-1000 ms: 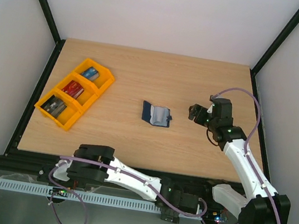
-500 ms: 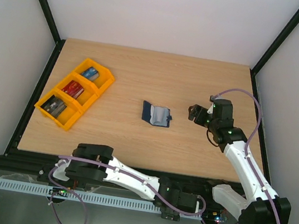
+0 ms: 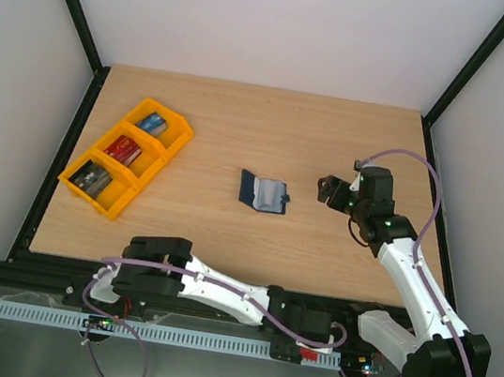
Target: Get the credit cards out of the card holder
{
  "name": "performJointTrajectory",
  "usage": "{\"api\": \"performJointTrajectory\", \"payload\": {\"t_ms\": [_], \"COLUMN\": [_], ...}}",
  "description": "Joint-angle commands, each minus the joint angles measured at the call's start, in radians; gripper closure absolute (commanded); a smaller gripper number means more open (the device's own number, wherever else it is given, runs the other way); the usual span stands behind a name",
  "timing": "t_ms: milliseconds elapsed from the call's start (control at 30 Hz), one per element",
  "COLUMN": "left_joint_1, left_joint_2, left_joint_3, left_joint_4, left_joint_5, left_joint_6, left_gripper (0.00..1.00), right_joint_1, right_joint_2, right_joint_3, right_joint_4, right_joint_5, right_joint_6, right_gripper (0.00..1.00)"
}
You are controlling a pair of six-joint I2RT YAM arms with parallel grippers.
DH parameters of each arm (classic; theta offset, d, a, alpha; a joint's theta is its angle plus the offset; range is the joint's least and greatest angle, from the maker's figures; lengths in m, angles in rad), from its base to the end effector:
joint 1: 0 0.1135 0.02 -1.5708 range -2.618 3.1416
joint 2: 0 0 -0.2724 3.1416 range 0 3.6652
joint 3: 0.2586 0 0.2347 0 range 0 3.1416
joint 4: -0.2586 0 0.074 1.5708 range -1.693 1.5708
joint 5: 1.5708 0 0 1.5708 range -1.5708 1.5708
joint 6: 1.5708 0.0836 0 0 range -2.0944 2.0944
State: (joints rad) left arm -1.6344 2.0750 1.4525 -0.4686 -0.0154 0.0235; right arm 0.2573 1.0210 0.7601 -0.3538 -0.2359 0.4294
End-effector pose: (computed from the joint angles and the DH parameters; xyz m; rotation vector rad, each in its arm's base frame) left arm -0.0269 -0.4428 0.1287 2.0312 1.8686 -0.4720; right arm 0.2264 0.0798 0.2557 0.0554 2.2393 0.6394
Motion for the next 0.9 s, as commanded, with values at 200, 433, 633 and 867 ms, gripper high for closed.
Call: {"api": "performJointTrajectory", "payload": {"t_ms": [200, 433, 633, 867], "left_joint_1": [0.082, 0.111, 0.133, 0.160], "left_joint_2": [0.056, 0.040, 0.016, 0.007], "left_joint_3": [-0.067, -0.044, -0.087, -0.080], "left_joint_4": [-0.144, -0.143, -0.145, -0.153], "left_joint_5": [0.124, 0.214, 0.215, 0.232], "left_joint_6": [0.163, 0.221, 0.222, 0.223], "left_gripper": [0.36, 0.54, 0.62, 0.86], "right_joint_1": [0.001, 0.002, 0.001, 0.001], "right_joint_2": [-0.015, -0.008, -0.021, -0.025], "right_joint_3": [0.005, 0.007, 0.006, 0.005], "right_joint_4": [0.017, 0.016, 0.015, 0.012], "right_joint_5": [0.010, 0.006, 0.012, 0.015], "right_joint_6": [-0.017, -0.021, -0.023, -0.026], "right_gripper": [0.13, 0.13, 0.13, 0.13]}}
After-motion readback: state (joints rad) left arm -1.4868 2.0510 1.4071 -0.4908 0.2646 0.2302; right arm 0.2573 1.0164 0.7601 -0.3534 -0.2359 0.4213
